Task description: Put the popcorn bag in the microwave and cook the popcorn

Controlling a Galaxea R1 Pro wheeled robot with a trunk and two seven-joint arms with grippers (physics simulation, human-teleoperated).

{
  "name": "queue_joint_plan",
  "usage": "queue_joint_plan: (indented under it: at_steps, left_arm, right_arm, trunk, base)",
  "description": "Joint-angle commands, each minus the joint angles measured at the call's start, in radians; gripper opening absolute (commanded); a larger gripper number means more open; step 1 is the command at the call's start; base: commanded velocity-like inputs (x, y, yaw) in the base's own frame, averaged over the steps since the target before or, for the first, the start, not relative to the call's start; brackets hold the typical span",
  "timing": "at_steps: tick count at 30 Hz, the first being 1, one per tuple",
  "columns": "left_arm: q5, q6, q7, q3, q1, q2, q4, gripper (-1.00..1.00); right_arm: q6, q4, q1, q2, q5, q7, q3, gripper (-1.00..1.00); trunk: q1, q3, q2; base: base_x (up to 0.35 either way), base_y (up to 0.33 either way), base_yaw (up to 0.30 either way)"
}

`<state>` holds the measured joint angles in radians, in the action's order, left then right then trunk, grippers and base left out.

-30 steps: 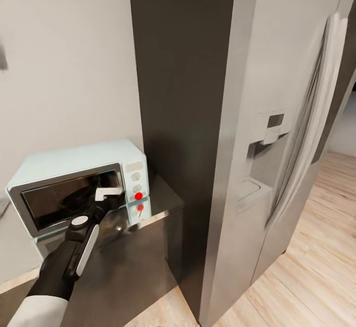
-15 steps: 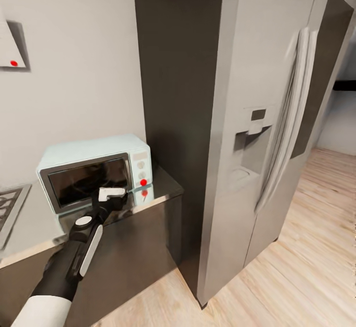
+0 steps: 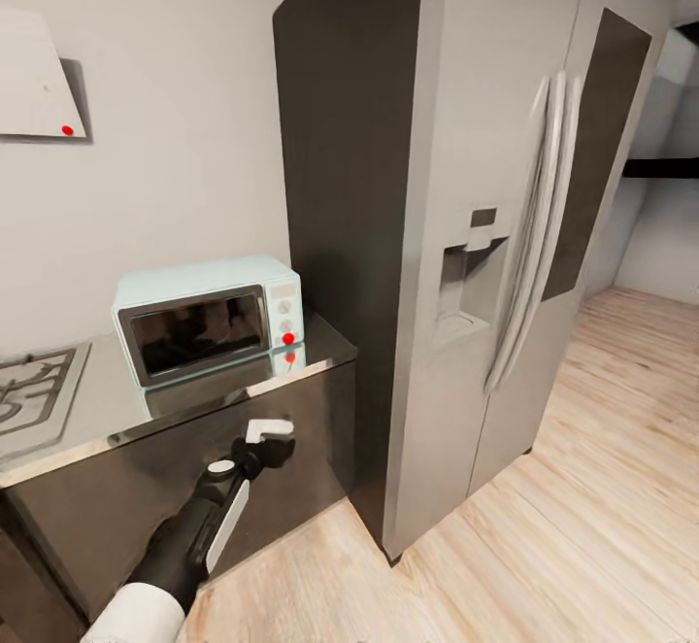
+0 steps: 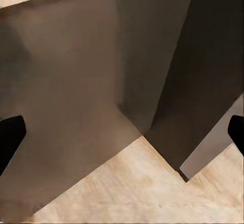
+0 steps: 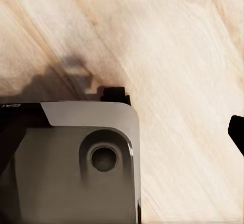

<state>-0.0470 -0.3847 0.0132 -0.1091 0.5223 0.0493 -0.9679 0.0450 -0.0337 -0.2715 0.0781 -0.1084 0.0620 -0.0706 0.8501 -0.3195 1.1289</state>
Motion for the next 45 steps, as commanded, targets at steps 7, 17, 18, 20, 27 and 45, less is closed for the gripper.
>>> queue_joint_plan:
  at_steps: [7, 17, 18, 20, 27, 45]
  left_arm:
    - [-0.008, -0.004, 0.001, 0.0, 0.001, 0.08, 0.556, 1.0]
    - [-0.249, 0.279, 0.002, 0.006, -0.164, 0.018, 0.967, 1.0]
    - [-0.257, 0.303, 0.002, 0.006, -0.191, 0.017, 0.967, 1.0]
    - [-0.266, 0.343, 0.002, 0.005, -0.239, 0.015, 0.968, 1.0]
    - [-0.269, 0.439, 0.002, 0.006, -0.289, 0.014, 0.968, 1.0]
    - [-0.266, 0.45, 0.002, 0.005, -0.291, 0.018, 0.968, 1.0]
  right_arm:
    - [0.001, -0.002, 0.021, -0.002, -0.008, 0.004, -0.008, 1.0]
    - [-0.001, -0.002, 0.032, -0.003, -0.009, 0.002, -0.008, 1.0]
    - [0.001, -0.002, 0.035, -0.003, -0.009, 0.002, -0.008, 1.0]
    - [0.003, -0.002, 0.038, -0.003, -0.008, 0.002, -0.008, 1.0]
    - [0.0, -0.002, 0.042, -0.001, -0.008, 0.002, -0.008, 1.0]
    - [-0.001, -0.002, 0.043, -0.001, -0.008, 0.002, -0.008, 1.0]
  trunk:
    - [0.0, -0.001, 0.001]
    - [0.0, -0.001, 0.001]
    - [0.0, -0.001, 0.001]
    - [0.0, -0.001, 0.001]
    - [0.0, -0.001, 0.001]
    - [0.0, -0.001, 0.001]
  base:
    - [-0.027, -0.006, 0.0]
    - [0.0, 0.0, 0.0]
    - [0.0, 0.0, 0.0]
    - [0.0, 0.0, 0.042]
    - [0.0, 0.0, 0.244]
    - [0.0, 0.0, 0.27]
